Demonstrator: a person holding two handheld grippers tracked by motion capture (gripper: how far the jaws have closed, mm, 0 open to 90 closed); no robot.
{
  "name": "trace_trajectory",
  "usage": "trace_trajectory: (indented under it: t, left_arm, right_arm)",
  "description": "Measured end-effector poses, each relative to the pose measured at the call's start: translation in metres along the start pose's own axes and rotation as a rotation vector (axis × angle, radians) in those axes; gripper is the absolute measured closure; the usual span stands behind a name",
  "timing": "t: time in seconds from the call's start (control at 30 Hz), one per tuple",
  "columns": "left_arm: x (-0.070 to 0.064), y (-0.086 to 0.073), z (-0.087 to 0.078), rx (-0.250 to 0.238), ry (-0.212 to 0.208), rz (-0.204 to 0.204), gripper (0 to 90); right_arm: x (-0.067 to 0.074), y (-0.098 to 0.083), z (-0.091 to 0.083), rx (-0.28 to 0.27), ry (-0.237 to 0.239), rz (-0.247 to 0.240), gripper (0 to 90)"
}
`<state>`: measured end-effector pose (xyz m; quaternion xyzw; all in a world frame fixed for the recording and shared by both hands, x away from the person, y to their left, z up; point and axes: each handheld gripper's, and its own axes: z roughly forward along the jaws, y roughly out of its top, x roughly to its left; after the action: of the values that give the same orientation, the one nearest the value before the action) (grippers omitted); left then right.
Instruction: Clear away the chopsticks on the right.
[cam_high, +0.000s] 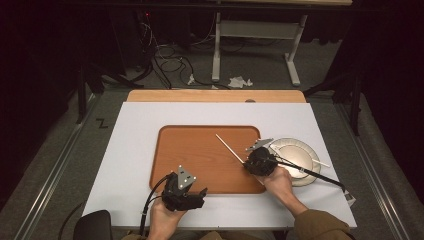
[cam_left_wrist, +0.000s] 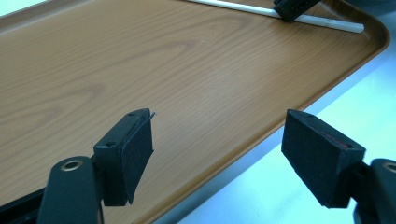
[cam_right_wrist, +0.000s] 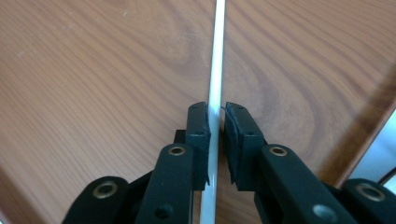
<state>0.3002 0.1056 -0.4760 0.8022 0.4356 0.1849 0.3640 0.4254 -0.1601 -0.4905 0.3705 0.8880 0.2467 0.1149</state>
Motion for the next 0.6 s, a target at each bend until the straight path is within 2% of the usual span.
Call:
trace_trajectory:
  t: [0.2, 0.33, 0.6]
  left_arm:
    - [-0.001, 0.000, 0.001, 0.004, -0.004, 0.005, 24.6]
    - [-0.001, 0.001, 0.002, 0.010, -0.011, 0.007, 24.6]
    - [-0.004, 0.005, 0.009, 0.021, -0.032, 0.033, 24.5]
  right_arm:
    - [-0.001, 0.000, -0.004, -0.021, 0.004, -0.006, 78.4]
    - [0.000, -0.001, -0.012, -0.056, 0.020, -0.007, 76.1]
    - [0.004, -0.009, -0.033, -0.131, 0.036, -0.059, 73.1]
